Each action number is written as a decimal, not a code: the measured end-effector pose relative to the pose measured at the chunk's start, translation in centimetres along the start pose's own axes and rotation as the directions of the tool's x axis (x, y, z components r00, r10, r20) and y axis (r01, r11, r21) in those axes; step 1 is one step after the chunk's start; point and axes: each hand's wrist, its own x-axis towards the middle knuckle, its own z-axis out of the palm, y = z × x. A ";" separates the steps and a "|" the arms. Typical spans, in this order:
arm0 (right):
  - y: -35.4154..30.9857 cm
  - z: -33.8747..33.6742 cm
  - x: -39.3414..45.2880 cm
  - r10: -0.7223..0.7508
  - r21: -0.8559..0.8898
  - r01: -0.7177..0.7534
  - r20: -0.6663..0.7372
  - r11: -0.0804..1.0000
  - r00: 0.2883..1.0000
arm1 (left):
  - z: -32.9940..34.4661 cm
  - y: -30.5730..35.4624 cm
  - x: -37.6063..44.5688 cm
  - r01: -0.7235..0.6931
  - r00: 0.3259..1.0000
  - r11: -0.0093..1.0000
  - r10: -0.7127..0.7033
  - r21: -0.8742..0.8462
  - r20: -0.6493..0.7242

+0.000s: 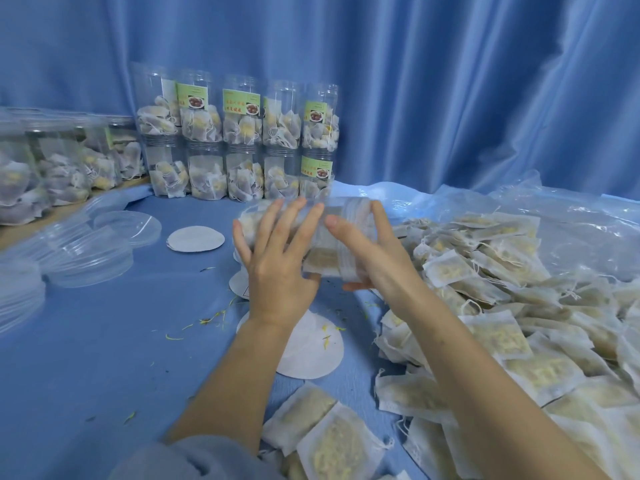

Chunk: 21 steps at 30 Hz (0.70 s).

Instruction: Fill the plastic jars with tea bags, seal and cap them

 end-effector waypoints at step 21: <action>-0.7 -2.4 0.0 -0.334 -0.674 0.376 0.200 0.635 0.921 | -0.9 0.6 0.0 0.027 0.994 0.985 -0.008 -0.170 0.112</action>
